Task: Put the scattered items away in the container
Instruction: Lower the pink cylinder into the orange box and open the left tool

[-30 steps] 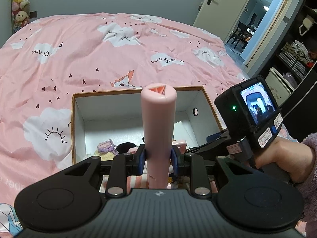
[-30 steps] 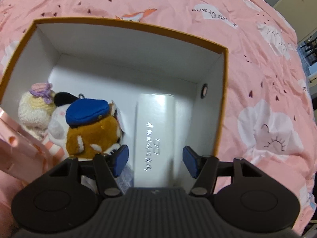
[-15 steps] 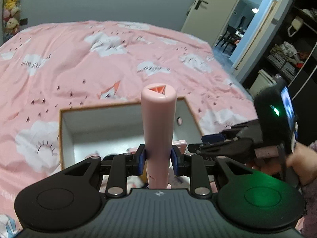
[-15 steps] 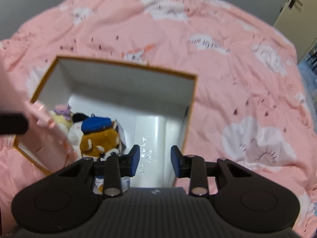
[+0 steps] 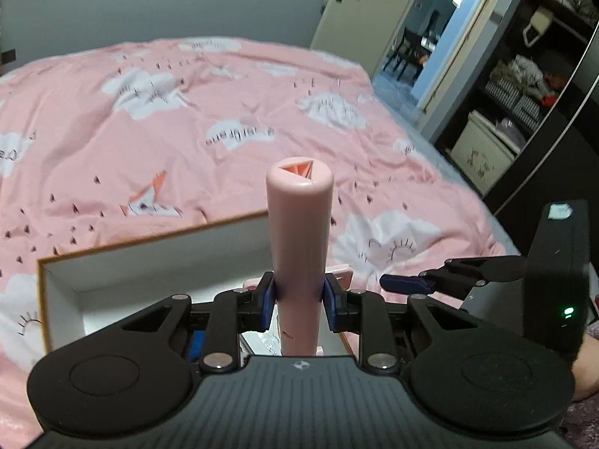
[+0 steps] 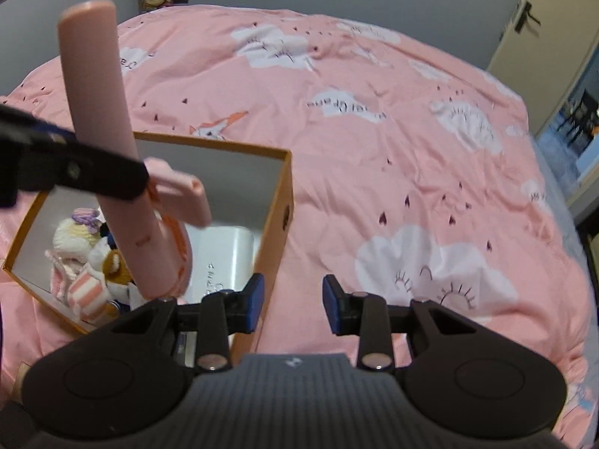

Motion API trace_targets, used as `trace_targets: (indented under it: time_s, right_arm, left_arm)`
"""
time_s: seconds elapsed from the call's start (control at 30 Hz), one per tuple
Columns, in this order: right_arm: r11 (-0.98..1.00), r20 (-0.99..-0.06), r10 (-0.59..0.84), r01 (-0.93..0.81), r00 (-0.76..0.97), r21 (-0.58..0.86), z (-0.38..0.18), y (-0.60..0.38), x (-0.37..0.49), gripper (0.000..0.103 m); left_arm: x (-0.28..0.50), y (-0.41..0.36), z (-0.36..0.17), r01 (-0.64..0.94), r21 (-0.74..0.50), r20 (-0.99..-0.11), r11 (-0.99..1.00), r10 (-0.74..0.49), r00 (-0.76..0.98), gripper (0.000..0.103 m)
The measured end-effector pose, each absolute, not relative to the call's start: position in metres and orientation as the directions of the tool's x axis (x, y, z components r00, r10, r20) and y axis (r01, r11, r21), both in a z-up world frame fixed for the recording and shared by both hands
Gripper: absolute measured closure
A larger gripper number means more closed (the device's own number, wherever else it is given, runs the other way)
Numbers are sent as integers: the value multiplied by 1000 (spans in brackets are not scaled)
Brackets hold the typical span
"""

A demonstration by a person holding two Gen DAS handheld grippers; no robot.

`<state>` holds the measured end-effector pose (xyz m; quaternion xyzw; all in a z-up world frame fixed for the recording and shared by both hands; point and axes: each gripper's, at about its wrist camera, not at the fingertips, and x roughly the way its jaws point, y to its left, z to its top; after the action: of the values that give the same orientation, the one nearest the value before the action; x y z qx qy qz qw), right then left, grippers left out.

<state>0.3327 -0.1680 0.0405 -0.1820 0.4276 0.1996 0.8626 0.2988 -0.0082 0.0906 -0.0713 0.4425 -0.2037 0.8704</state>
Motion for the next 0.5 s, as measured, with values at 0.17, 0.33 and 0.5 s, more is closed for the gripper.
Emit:
trace_targets:
  time_s: [0.17,0.33,0.5]
  right_arm:
    - [845,-789,182,-504,586,-179,31,-170,331,67]
    - [844,-799,198,-513,567,-155,22,-172,336,67]
    - [850,-809,202,-509,552,-134,13,-172,342,67]
  left_arm:
    - [318,-12,55,262,-359,-801,896,-440,406,73]
    - [334,-16,25,221,-350,-846,911,-408,343,73]
    - [351,-14,0,168,-404,-855,899,-437,278,73]
